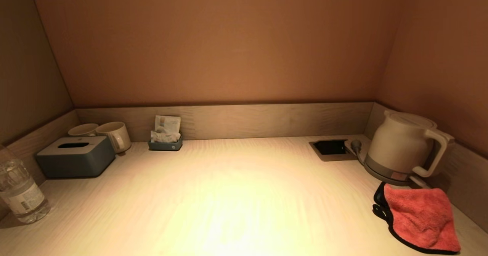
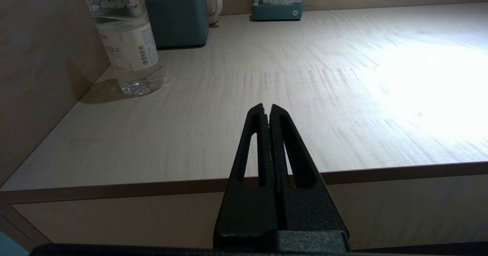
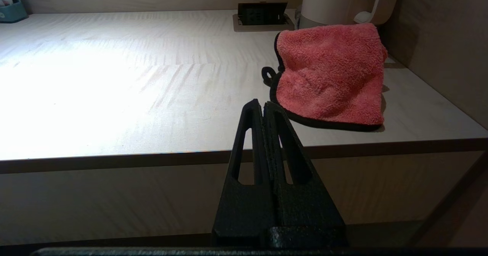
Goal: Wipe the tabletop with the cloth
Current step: Pick up the tablecloth
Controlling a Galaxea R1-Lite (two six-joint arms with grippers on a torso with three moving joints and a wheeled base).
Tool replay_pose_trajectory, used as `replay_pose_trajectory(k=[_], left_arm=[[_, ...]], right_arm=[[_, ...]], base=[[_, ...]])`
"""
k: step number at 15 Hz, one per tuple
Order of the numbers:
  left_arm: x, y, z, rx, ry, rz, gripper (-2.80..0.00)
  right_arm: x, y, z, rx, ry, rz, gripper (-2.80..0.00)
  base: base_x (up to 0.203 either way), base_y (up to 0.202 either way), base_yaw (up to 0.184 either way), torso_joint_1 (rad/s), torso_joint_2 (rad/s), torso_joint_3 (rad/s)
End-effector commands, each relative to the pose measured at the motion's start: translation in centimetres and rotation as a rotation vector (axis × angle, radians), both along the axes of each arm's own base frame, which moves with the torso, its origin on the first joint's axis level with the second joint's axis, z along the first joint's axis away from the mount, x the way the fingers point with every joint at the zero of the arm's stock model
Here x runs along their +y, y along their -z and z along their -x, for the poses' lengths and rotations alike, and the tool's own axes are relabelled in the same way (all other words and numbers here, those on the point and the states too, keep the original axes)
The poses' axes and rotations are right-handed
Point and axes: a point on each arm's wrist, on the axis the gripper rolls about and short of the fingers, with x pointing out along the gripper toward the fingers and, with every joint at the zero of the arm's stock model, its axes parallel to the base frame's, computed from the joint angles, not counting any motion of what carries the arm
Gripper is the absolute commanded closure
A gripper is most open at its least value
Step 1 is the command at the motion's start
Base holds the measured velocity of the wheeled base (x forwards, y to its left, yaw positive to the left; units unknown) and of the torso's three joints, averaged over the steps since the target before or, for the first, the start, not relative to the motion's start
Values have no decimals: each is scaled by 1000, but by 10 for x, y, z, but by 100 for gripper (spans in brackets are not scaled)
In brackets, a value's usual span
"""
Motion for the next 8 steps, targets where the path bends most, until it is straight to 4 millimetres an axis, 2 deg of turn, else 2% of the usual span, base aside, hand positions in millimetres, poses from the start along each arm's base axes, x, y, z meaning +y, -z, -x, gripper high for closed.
replay_pose_trajectory(k=[1, 8], left_arm=[[0, 0, 0, 1, 0, 0, 0], [0, 0, 0, 0, 0, 3, 0]], right_arm=[[0, 0, 0, 1, 0, 0, 0], [0, 0, 0, -1, 0, 3, 0]], base=[[0, 0, 0, 0, 0, 0], [0, 0, 0, 0, 0, 0]])
